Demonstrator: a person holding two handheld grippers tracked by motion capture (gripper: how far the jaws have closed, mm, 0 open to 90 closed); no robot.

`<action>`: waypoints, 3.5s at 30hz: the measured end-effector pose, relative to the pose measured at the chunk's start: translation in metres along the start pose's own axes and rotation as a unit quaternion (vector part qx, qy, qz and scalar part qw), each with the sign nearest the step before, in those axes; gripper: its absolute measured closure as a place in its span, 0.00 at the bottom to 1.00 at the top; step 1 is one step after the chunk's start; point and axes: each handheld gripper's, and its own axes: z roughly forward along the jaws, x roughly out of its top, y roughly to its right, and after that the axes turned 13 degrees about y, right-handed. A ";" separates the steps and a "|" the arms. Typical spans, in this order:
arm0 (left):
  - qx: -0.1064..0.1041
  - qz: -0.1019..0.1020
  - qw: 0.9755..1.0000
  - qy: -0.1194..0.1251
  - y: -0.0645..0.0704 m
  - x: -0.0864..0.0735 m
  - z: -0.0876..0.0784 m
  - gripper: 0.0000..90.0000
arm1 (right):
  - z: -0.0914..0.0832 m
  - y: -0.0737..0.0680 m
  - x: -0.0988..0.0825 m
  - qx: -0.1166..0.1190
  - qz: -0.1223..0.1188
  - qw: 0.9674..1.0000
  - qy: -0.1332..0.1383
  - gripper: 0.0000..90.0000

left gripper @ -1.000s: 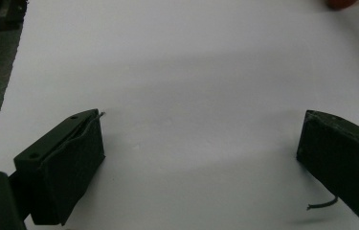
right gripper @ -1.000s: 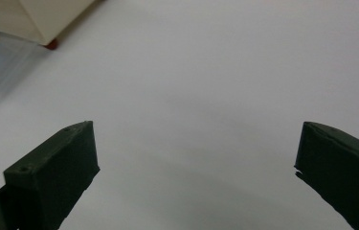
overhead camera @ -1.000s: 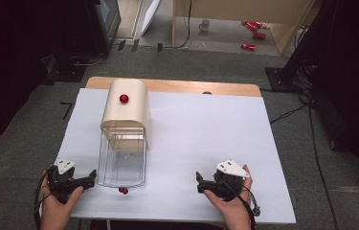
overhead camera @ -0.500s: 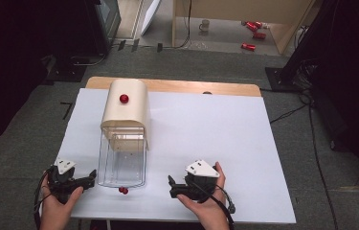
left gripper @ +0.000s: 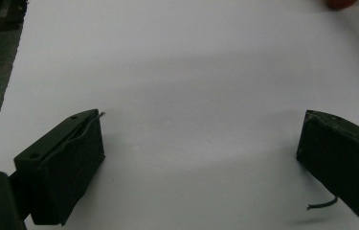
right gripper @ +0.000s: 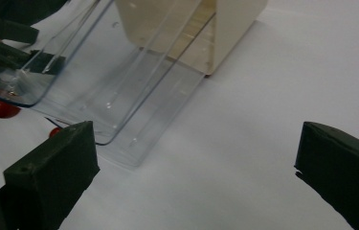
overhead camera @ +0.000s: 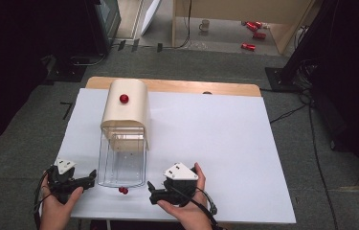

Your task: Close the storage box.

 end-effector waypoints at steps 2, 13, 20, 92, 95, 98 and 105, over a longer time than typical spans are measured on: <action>0.000 0.000 1.000 0.000 0.000 0.000 0.000 0.03 | 0.002 -0.006 0.000 0.008 0.000 1.000 -0.002 0.00; 0.000 0.000 1.000 0.000 0.000 0.000 0.000 0.03 | 0.014 -0.032 -0.003 0.041 -0.005 0.999 -0.008 0.00; 0.000 0.001 1.000 -0.001 0.000 0.000 0.000 0.03 | 0.027 -0.048 -0.007 0.051 -0.010 0.999 -0.013 0.02; -0.001 0.001 1.000 -0.001 0.000 0.000 0.000 0.03 | 0.050 -0.024 0.041 -0.032 0.013 0.995 0.089 0.63; -0.001 0.001 1.000 -0.001 0.000 0.000 0.000 0.03 | 0.056 -0.019 0.044 -0.036 0.014 0.995 0.087 0.56; 0.000 0.000 1.000 -0.001 0.000 0.000 0.000 0.03 | 0.061 -0.015 0.048 -0.041 0.014 0.995 0.087 0.54; 0.000 0.000 1.000 0.000 0.000 0.000 0.000 0.03 | 0.070 -0.006 0.056 -0.045 0.017 0.995 0.087 0.53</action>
